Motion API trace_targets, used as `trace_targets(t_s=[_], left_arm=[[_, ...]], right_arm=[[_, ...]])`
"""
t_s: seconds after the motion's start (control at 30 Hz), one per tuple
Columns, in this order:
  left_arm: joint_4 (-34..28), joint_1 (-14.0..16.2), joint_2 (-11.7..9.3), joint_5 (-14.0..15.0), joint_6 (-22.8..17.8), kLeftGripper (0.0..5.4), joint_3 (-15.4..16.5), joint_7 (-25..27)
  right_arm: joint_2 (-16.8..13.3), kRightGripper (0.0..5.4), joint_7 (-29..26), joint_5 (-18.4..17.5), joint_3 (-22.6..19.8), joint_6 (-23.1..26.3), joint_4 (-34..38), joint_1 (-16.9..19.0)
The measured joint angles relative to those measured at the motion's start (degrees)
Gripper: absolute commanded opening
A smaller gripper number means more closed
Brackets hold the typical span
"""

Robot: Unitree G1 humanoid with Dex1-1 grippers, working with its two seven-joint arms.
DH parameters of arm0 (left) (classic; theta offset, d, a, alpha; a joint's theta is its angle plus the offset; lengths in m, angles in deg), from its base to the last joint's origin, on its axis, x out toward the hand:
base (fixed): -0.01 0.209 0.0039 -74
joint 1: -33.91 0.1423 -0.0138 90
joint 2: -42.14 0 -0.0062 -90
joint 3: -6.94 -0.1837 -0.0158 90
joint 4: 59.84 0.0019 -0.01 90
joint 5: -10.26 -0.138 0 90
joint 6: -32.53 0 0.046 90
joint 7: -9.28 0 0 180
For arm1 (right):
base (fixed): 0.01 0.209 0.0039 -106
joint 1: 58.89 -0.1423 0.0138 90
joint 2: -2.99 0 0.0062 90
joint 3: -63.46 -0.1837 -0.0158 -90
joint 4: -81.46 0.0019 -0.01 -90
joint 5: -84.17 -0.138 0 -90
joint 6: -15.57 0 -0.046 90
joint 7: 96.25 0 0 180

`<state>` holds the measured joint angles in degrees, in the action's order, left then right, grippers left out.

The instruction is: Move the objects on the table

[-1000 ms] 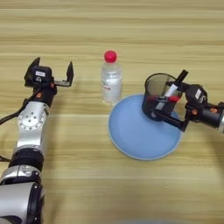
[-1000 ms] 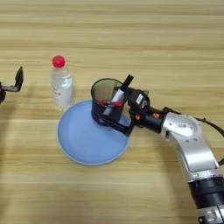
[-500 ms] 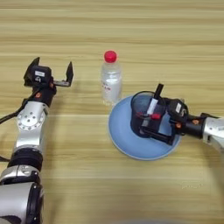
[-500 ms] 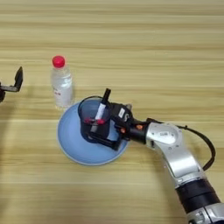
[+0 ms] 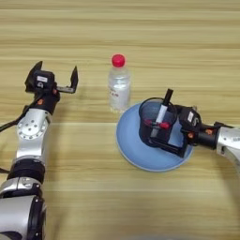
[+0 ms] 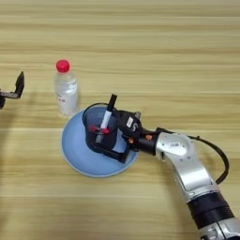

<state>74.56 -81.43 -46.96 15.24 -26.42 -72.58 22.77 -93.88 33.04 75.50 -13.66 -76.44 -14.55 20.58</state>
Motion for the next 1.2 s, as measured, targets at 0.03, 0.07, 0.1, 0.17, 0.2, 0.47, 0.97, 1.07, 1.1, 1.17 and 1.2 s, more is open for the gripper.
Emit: trace_targets(t_s=[0.03,0.07,0.1,0.17,0.2,0.47,0.97,1.07,1.1,1.17,1.2], left_arm=[[0.0,0.0,0.0,0.0,0.0,5.40,0.0,0.1],[0.0,0.0,0.0,0.0,0.0,5.40,0.0,0.1],[0.0,0.0,0.0,0.0,0.0,5.40,0.0,0.1],[0.0,0.0,0.0,0.0,0.0,5.40,0.0,0.2],[0.0,0.0,0.0,0.0,0.0,5.40,0.0,0.2],[0.0,0.1,-0.1,0.0,0.0,5.40,0.2,0.5],[0.8,-0.2,-0.3,0.1,0.2,5.40,0.4,1.3],[1.0,-0.3,-0.3,0.1,0.3,5.40,0.4,1.6],[1.0,-0.4,-0.3,0.1,0.3,5.40,0.4,1.6],[1.2,-0.4,-0.3,0.1,0.4,5.40,0.4,1.8],[1.3,-0.4,-0.3,0.1,0.5,5.40,0.4,1.8]], right_arm=[[-0.2,5.36,-0.1,-0.2,-0.1,0.0,0.5,0.1],[-0.5,5.36,-0.7,-0.8,-0.4,-0.1,1.4,0.4],[-0.9,5.36,-1.1,-1.2,-0.8,-0.3,1.9,0.5],[-1.9,5.36,-1.8,-1.9,-1.8,-1.0,2.8,1.2],[-2.1,5.36,-2.0,-1.9,-2.0,-1.0,3.0,1.4],[-6.7,5.36,-6.6,-3.9,-4.7,-4.9,3.6,5.2],[-10.0,5.36,-7.8,-6.9,-14.7,-10.1,-9.7,1.9],[-9.9,5.36,-6.1,-7.4,-16.4,-10.5,-12.1,0.0],[-9.7,5.36,-5.6,-7.4,-16.9,-10.6,-12.6,-0.7],[-9.0,5.36,-3.4,-7.5,-18.0,-10.9,-14.2,-2.2],[-8.2,5.36,-1.5,-7.5,-19.0,-11.0,-15.6,-3.3]])
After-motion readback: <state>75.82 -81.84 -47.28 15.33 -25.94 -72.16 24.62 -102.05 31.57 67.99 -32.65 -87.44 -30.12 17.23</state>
